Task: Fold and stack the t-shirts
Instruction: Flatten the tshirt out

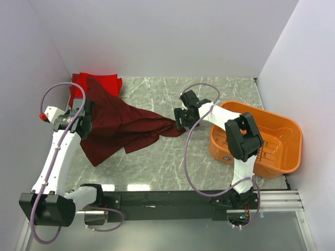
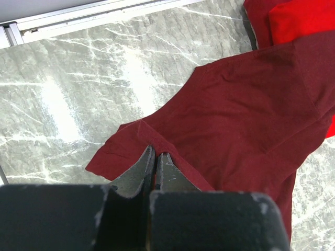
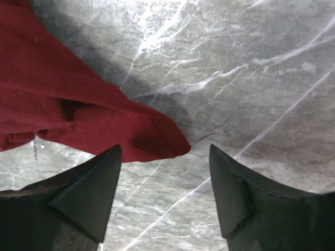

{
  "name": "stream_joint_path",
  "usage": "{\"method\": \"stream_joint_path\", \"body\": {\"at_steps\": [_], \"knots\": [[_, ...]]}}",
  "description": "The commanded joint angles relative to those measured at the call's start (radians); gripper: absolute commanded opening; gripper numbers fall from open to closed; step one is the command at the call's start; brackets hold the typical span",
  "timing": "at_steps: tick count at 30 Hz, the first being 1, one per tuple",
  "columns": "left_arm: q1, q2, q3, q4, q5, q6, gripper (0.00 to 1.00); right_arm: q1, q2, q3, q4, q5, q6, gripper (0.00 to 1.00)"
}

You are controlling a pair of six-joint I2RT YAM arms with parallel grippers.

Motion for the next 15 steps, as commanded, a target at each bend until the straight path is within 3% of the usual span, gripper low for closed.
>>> {"method": "stream_joint_path", "body": {"at_steps": [1,9,15], "knots": [[0.007,-0.02,0.011,0.022,-0.027,0.016,0.01,0.009,0.02,0.044,0.01,-0.009,-0.033,0.73],[0.008,-0.013,0.017,0.018,-0.022,0.016,0.01,0.022,0.014,-0.026,0.039,-0.063,-0.036,0.66],[0.01,-0.03,0.008,0.048,-0.001,0.037,0.01,0.027,0.038,-0.019,0.043,-0.064,-0.038,0.48]]}}
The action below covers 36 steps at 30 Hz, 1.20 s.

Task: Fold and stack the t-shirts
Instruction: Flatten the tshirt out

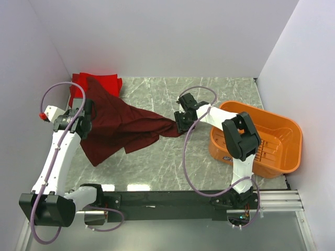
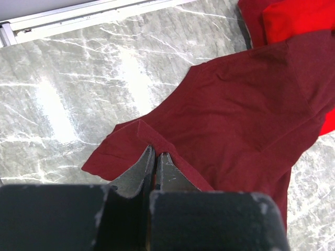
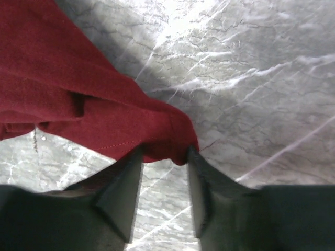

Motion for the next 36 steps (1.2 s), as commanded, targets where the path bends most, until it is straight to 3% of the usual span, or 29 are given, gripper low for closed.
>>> {"method": "stream_joint_path", "body": {"at_steps": [1,3,4,6,10,13,19,25,31,36], "knots": [[0.009,-0.028,0.008,0.038,-0.001,0.03,0.01,0.009,0.012,0.002,0.028,0.0,-0.012,0.44],[0.009,-0.025,0.008,0.059,0.018,0.047,0.01,0.011,0.007,0.0,0.035,-0.001,-0.013,0.33],[0.009,-0.022,0.017,0.062,0.021,0.049,0.01,0.009,-0.007,0.002,0.043,-0.001,-0.012,0.12],[0.009,-0.012,0.042,0.058,0.018,0.055,0.01,0.011,-0.037,0.003,0.055,0.014,-0.021,0.0],[0.009,-0.002,0.179,0.049,-0.014,0.059,0.01,0.012,-0.176,0.024,0.054,0.121,-0.047,0.0],[0.008,-0.008,0.311,0.102,0.012,0.122,0.01,0.014,-0.27,0.132,0.014,0.227,-0.059,0.0],[0.008,-0.067,0.502,0.373,0.072,0.351,0.01,0.012,-0.445,0.327,-0.026,0.368,-0.113,0.0],[0.008,-0.07,0.724,0.499,-0.025,0.625,0.01,0.014,-0.571,0.561,-0.11,0.335,-0.216,0.0],[0.008,-0.151,0.856,0.627,0.102,0.759,0.01,0.031,-0.669,0.813,-0.211,0.18,-0.298,0.0],[0.008,-0.206,0.932,0.648,0.266,0.79,0.01,0.037,-0.766,0.842,-0.199,0.086,-0.317,0.0]]}}
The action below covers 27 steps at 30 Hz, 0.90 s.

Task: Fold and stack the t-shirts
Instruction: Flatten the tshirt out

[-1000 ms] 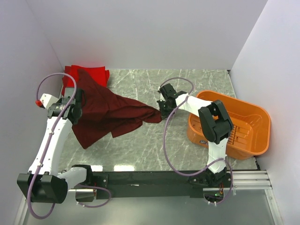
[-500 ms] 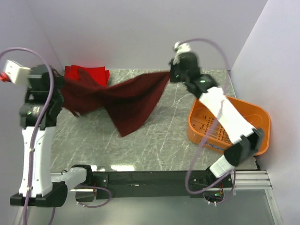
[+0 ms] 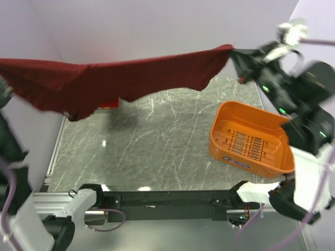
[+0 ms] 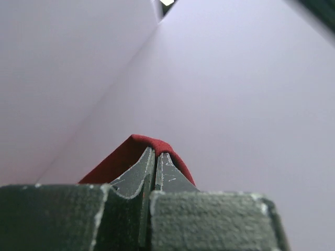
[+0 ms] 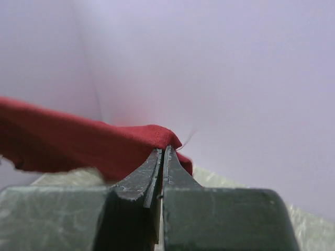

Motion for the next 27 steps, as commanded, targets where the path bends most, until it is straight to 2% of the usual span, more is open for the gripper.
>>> {"method": "stream_joint_path", "body": {"at_steps": [1,4,8,12,17,20,23,24,26,27], "knots": [[0.004,-0.035,0.054,0.1,0.154,0.078,0.01,0.002,-0.086,0.0,0.003,-0.077,-0.046,0.0],[0.004,-0.041,0.053,0.114,0.154,0.09,0.01,0.004,-0.132,-0.043,0.048,-0.081,-0.049,0.0],[0.004,0.008,0.059,0.12,0.114,0.107,0.01,0.004,-0.112,-0.046,0.057,-0.022,-0.056,0.0],[0.004,0.08,0.027,0.14,0.074,0.123,0.01,0.002,-0.023,-0.047,0.082,0.087,-0.076,0.0],[0.006,0.21,-0.074,0.195,-0.01,0.138,0.07,-0.025,0.113,-0.075,0.118,0.189,-0.089,0.0],[0.006,0.336,-0.116,0.219,-0.019,0.147,0.08,-0.114,0.22,-0.107,0.152,0.164,-0.024,0.0],[0.013,0.466,-0.2,0.305,0.042,0.153,0.06,-0.204,0.349,-0.13,0.186,0.065,0.073,0.0],[0.016,0.542,-0.225,0.337,0.095,0.156,0.04,-0.217,0.409,-0.156,0.218,0.002,0.078,0.0],[0.029,0.626,-0.234,0.356,0.137,0.15,0.01,-0.243,0.47,-0.182,0.261,-0.017,0.079,0.0],[0.032,0.714,-0.231,0.365,0.16,0.152,0.01,-0.251,0.541,-0.188,0.287,-0.049,0.078,0.0]]}}
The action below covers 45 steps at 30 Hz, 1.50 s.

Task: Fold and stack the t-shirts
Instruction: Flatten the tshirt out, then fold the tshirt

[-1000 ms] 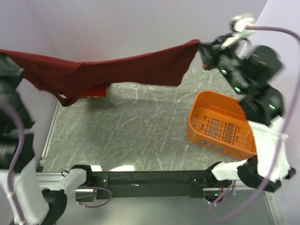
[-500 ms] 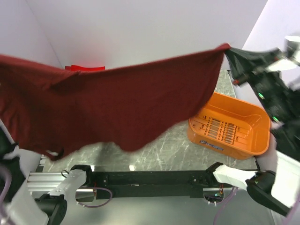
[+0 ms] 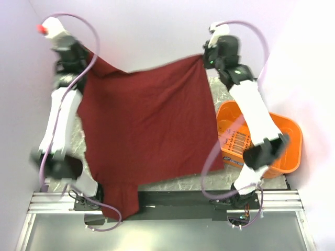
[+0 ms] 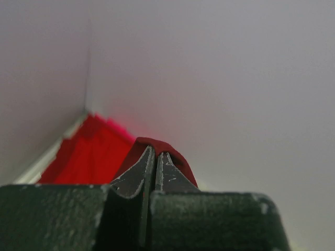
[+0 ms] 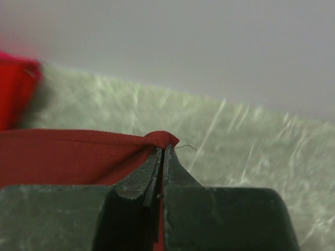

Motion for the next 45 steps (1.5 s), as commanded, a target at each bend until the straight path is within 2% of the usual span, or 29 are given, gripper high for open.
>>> {"method": "stream_joint_path", "body": {"at_steps": [1,5,9,12,16,19,25,32,36,45], "knots": [[0.021,0.152,0.0,0.076,0.117,0.016,0.01,-0.039,0.109,-0.001,0.099,-0.082,0.045,0.0],[0.031,0.41,0.075,0.072,0.174,-0.001,0.01,-0.087,0.329,0.114,0.062,-0.158,0.085,0.0],[0.031,0.553,0.18,0.038,0.214,-0.018,0.01,-0.131,0.527,0.242,0.031,-0.239,0.113,0.0],[0.031,0.582,0.166,0.07,0.222,-0.024,0.01,-0.148,0.565,0.279,0.051,-0.284,0.093,0.0],[0.031,0.584,0.146,0.069,0.207,-0.033,0.01,-0.15,0.538,0.199,0.103,-0.33,0.033,0.0],[0.031,0.56,0.112,0.064,0.207,-0.054,0.01,-0.15,0.525,0.17,0.105,-0.338,0.01,0.0],[0.031,0.425,-0.052,0.075,0.179,-0.119,0.01,-0.148,0.51,0.152,0.082,-0.332,-0.032,0.0],[0.031,0.199,-0.346,0.133,0.164,-0.246,0.01,-0.14,0.483,0.113,0.087,-0.28,-0.078,0.0],[0.031,0.11,-0.438,0.098,0.122,-0.327,0.01,-0.142,0.486,0.127,0.085,-0.227,-0.09,0.0],[0.031,-0.094,-0.626,0.015,0.042,-0.473,0.01,-0.14,0.501,0.145,0.131,-0.336,-0.13,0.0]]}}
